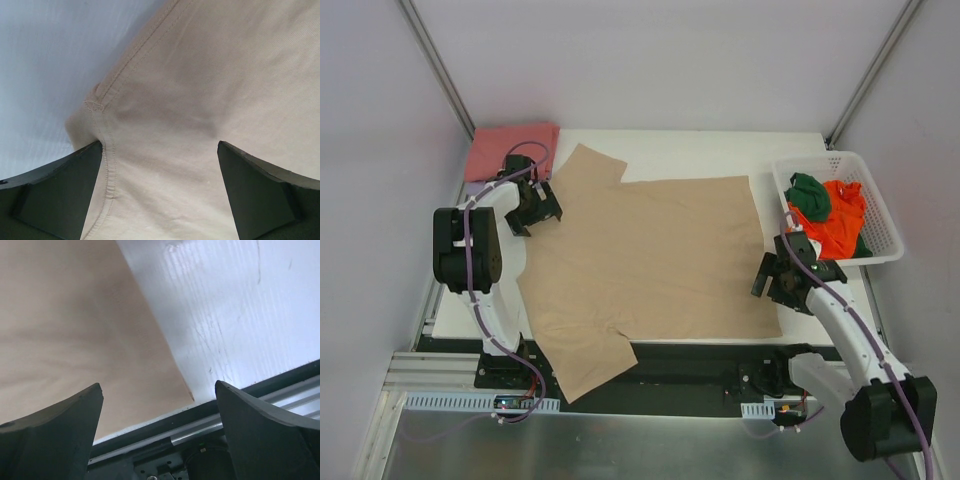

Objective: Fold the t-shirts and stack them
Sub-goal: Flatten out the tshirt

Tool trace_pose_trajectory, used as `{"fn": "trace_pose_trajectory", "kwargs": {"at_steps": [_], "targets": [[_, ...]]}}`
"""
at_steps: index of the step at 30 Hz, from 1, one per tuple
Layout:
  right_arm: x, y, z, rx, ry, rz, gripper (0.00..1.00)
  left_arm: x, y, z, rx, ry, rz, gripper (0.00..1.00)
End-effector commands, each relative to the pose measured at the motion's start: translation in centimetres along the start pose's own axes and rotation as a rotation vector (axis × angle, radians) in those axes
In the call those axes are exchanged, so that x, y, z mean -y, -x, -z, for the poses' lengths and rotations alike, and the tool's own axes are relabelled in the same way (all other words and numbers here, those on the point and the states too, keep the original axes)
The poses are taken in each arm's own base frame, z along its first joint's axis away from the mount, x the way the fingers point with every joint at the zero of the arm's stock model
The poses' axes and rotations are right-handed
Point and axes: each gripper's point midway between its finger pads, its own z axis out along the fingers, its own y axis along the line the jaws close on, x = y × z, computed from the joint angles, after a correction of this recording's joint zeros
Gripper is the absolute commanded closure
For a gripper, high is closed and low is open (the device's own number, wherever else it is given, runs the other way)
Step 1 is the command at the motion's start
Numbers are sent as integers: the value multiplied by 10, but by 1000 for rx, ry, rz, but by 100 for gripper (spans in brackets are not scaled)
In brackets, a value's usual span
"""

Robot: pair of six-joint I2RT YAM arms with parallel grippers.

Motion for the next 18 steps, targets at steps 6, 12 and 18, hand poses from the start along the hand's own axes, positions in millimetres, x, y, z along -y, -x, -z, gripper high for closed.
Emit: {"fn": "trace_pose_trajectory", "kwargs": {"at_steps": [6, 12, 18], "targets": [[-74, 26, 48, 100, 455, 114, 4, 11, 0, 46, 58, -100, 6, 1], [-116, 64, 44, 113, 477, 145, 4, 26, -18, 79, 117, -136, 10, 1], [-161, 103, 9, 88, 423, 168, 4, 64, -48, 58, 19, -169, -116, 1]]}}
